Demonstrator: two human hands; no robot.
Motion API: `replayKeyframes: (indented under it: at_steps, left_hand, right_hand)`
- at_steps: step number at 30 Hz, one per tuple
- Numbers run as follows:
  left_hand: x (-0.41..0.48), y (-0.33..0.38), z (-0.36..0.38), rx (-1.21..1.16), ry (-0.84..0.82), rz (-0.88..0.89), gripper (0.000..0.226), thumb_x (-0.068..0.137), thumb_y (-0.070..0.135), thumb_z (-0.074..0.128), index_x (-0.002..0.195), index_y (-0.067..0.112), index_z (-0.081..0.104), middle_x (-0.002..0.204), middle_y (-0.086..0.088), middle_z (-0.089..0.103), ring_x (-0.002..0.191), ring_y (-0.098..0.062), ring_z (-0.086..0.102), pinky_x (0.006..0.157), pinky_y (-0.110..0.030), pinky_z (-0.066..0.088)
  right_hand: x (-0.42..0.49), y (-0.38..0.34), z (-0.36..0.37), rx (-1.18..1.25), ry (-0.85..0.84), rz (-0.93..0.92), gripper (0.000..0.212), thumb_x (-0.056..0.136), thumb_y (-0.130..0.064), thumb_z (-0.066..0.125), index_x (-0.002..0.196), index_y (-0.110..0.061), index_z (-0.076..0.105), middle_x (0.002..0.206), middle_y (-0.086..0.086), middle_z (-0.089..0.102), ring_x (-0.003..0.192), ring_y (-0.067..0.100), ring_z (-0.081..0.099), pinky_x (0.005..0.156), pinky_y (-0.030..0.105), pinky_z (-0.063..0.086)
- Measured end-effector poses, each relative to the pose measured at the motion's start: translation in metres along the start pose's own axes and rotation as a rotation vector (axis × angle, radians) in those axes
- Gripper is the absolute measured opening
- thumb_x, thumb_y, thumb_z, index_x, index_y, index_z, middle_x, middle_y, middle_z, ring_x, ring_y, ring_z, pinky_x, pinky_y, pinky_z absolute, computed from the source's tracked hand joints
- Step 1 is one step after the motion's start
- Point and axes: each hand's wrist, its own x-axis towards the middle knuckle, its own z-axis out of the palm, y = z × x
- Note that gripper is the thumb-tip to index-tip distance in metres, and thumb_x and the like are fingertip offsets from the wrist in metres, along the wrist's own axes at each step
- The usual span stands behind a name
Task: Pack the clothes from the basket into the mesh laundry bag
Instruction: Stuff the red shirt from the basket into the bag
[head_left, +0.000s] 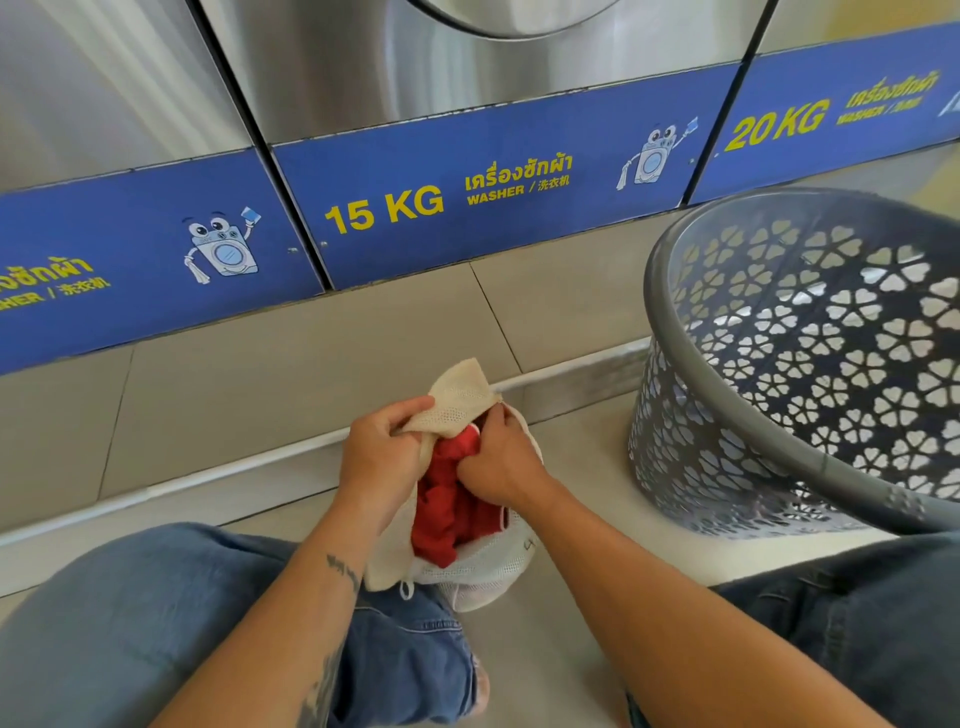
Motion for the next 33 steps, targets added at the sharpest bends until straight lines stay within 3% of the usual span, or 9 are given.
replayKeyframes:
  at_steps: [4,6,9,12,18,24,28,31,33]
  left_hand:
    - [-0.002,0.004,0.001,-0.003,-0.129,-0.007,0.044,0.088,-0.004,0.053,0.112,0.028,0.073,0.111,0.009,0.07,0.104,-0.008,0.063,0.096,-0.031,0.05]
    - [0.0,0.005,-0.002,0.0,-0.095,0.001,0.044,0.088,-0.004,0.053,0.112,0.027,0.073,0.111,0.01,0.069,0.103,-0.007,0.063,0.094,-0.029,0.05]
    - [0.002,0.003,-0.007,0.009,-0.005,0.005,0.042,0.087,-0.001,0.054,0.107,0.03,0.074,0.106,0.012,0.07,0.1,-0.006,0.063,0.088,-0.027,0.052]
    - [0.001,0.001,-0.007,0.049,0.002,0.023,0.039,0.087,0.003,0.055,0.108,0.029,0.074,0.102,0.015,0.07,0.097,-0.002,0.063,0.088,-0.026,0.052]
    - [0.007,0.0,-0.006,0.114,0.036,0.066,0.042,0.089,0.002,0.051,0.111,0.031,0.072,0.109,0.013,0.069,0.087,0.001,0.063,0.071,-0.014,0.047]
    - [0.002,0.006,-0.007,0.097,0.081,0.056,0.03,0.088,0.013,0.063,0.112,0.027,0.072,0.112,0.011,0.069,0.101,-0.006,0.061,0.086,-0.019,0.045]
    - [0.001,0.005,-0.009,0.099,0.101,0.031,0.03,0.086,0.016,0.065,0.113,0.027,0.072,0.113,0.011,0.069,0.097,-0.006,0.059,0.082,-0.02,0.043]
    - [0.0,0.006,-0.009,0.111,0.08,0.013,0.03,0.086,0.015,0.064,0.112,0.028,0.072,0.109,0.011,0.068,0.093,-0.007,0.057,0.077,-0.019,0.042]
    - [-0.001,0.006,-0.01,0.145,0.073,0.002,0.031,0.085,0.013,0.062,0.11,0.028,0.073,0.106,0.011,0.067,0.092,-0.008,0.057,0.078,-0.021,0.044]
  right_hand:
    - [-0.003,-0.006,-0.007,0.278,0.123,-0.037,0.047,0.072,-0.008,0.052,0.118,-0.018,0.059,0.111,-0.002,0.067,0.103,0.017,0.064,0.081,0.029,0.054]
    - [-0.008,0.002,-0.002,0.279,0.047,-0.085,0.058,0.07,-0.005,0.053,0.125,-0.02,0.056,0.118,-0.003,0.064,0.109,0.013,0.06,0.087,0.024,0.051]
    - [0.007,0.039,0.017,0.095,-0.004,-0.045,0.08,0.055,-0.036,0.053,0.135,-0.028,0.048,0.133,-0.002,0.058,0.126,0.023,0.054,0.106,0.046,0.046]
    - [0.012,0.049,0.016,-0.043,-0.015,0.043,0.096,0.059,-0.044,0.058,0.149,-0.022,0.033,0.149,0.005,0.046,0.14,0.031,0.041,0.115,0.05,0.037]
    - [-0.018,0.006,-0.03,-0.351,0.076,-0.046,0.058,0.074,-0.02,0.068,0.126,-0.014,0.043,0.123,0.014,0.054,0.112,0.036,0.058,0.093,0.046,0.053]
    - [-0.043,-0.031,-0.05,-0.43,-0.041,-0.002,0.054,0.076,-0.024,0.062,0.126,-0.014,0.043,0.117,0.011,0.056,0.105,0.033,0.06,0.084,0.043,0.054]
    - [-0.056,-0.056,-0.047,-0.511,0.027,-0.07,0.042,0.083,-0.022,0.056,0.122,-0.008,0.048,0.113,0.012,0.061,0.106,0.034,0.061,0.075,0.036,0.045]
    - [-0.058,-0.05,-0.019,-0.35,-0.066,-0.172,0.054,0.081,-0.023,0.057,0.133,-0.011,0.048,0.12,0.009,0.063,0.112,0.031,0.061,0.09,0.041,0.054]
    - [-0.061,-0.034,-0.002,-0.287,-0.198,-0.133,0.08,0.085,-0.024,0.061,0.155,-0.012,0.024,0.137,0.009,0.057,0.126,0.03,0.054,0.104,0.038,0.046]
